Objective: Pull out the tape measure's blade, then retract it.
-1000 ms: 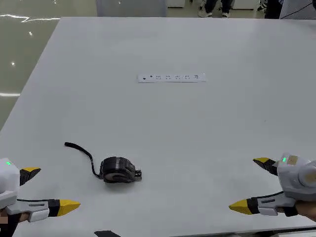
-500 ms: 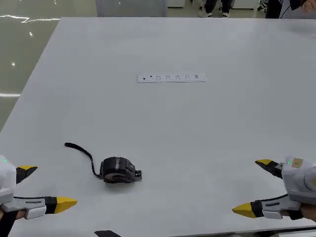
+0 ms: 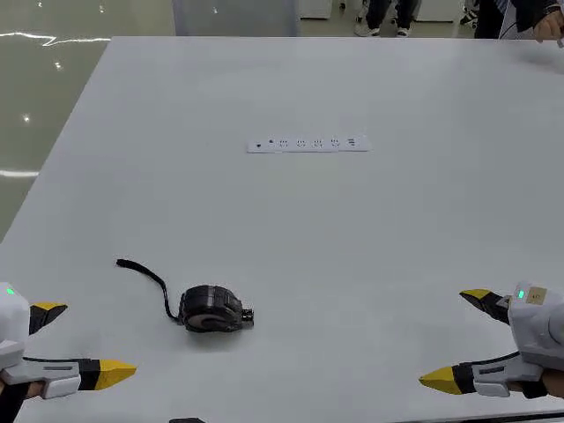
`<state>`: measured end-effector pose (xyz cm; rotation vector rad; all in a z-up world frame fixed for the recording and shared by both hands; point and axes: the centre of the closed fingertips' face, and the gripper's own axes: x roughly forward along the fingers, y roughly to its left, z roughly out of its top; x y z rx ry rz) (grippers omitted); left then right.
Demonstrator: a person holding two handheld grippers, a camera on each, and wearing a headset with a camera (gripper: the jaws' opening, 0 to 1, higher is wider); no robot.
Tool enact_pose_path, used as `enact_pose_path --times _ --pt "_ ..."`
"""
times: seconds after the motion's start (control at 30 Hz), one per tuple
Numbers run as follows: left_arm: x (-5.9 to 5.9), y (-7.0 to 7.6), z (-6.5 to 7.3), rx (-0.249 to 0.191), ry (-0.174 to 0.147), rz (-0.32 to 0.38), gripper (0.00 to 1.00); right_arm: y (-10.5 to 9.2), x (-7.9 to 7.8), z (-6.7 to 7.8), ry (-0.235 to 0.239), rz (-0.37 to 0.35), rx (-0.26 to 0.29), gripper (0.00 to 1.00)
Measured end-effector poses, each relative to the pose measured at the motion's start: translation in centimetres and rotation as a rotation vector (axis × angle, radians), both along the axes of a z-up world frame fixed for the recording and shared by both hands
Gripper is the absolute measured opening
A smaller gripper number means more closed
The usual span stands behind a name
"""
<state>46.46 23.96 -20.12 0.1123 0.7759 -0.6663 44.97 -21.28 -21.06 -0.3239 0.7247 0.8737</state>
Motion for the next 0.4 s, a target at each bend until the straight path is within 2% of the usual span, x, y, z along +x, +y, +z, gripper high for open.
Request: enact_pose_path --times 0.4 --pt "-0.02 -0.09 0.22 -0.004 -0.002 -0.002 0.99 0.2 -0.07 0.14 0.005 0.0 0.005 0.99"
